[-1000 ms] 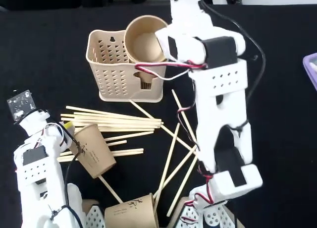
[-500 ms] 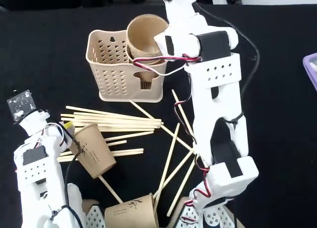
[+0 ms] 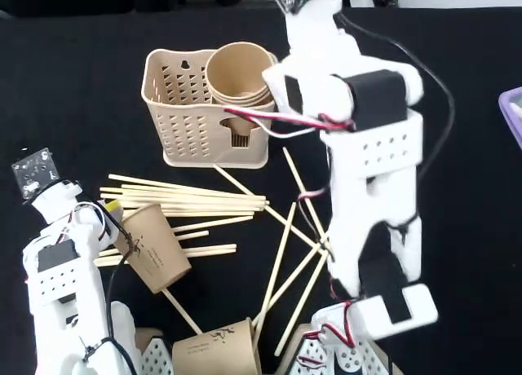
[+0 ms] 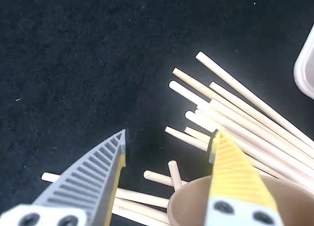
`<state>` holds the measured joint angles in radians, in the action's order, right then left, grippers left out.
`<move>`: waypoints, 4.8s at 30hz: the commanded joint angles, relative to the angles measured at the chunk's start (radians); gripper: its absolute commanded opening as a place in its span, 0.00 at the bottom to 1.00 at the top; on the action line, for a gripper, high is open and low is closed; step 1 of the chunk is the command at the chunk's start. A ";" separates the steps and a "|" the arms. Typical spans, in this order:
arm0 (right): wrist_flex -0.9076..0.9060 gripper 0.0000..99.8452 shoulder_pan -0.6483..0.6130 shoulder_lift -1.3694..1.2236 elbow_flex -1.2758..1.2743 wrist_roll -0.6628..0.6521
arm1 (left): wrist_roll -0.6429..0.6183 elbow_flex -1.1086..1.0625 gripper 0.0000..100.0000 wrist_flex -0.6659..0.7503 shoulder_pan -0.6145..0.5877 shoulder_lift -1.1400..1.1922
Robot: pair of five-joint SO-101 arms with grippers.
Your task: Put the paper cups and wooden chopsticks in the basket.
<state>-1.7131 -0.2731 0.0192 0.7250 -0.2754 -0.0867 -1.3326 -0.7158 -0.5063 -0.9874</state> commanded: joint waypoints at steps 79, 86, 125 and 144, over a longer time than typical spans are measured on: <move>0.110 0.25 -1.060 1.099 -1.758 -0.686 | -0.176 0.110 0.28 0.021 -0.294 -0.017; 0.183 0.25 -1.112 1.049 -1.802 -0.655 | -0.176 0.113 0.28 0.021 -0.294 -0.017; 0.315 0.01 0.063 1.274 -1.457 -0.287 | -0.176 0.099 0.28 0.017 -0.288 -0.015; -0.051 0.01 0.094 0.266 -0.142 0.178 | -0.238 0.015 0.28 0.101 -0.286 -0.017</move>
<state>-1.7331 -0.1442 0.3583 0.4043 -0.1419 -0.3122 -1.3295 -0.6329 -0.7902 -0.9874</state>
